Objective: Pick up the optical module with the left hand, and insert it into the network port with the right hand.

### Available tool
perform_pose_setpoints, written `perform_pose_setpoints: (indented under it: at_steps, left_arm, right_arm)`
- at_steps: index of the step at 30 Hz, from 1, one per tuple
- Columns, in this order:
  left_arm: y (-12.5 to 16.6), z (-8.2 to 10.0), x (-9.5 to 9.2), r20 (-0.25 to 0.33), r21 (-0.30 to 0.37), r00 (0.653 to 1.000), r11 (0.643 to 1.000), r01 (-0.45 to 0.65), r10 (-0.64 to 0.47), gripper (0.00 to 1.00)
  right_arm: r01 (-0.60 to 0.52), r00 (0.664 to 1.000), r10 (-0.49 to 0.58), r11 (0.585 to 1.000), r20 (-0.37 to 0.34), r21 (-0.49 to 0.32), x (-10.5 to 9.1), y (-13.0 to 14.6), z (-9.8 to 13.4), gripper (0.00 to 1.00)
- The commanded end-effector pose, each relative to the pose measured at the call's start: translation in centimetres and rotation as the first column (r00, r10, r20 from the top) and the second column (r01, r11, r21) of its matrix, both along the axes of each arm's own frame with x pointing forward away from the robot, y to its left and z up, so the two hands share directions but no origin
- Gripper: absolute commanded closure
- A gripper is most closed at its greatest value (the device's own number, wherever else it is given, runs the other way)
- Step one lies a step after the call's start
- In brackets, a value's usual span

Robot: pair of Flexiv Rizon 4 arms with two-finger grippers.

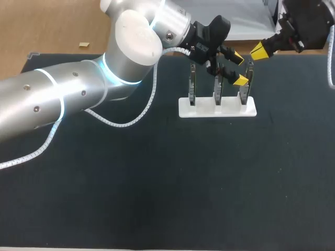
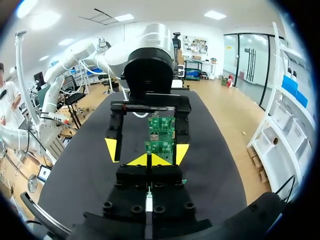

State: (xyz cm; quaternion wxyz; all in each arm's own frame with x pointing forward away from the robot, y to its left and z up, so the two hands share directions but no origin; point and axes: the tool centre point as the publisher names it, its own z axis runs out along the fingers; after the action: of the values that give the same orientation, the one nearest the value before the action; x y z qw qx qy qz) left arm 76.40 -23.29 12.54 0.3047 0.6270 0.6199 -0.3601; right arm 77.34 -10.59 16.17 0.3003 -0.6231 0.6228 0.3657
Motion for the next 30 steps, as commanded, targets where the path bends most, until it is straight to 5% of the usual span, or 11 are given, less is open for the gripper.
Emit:
perform_pose_setpoints:
  at_steps: [1,30]
  left_arm:
    - [0.0,0.0,0.0,-0.001,0.003,1.000,1.000,0.000,0.000,0.00]
    - [0.0,0.0,0.0,-0.001,0.003,1.000,1.000,0.000,0.000,0.00]
  right_arm:
    - [-0.007,1.000,0.007,1.000,-0.007,0.002,0.3,0.2,-0.2,1.00]
    - [0.002,0.999,-0.003,1.000,-0.041,-0.014,0.3,0.3,-2.0,1.00]
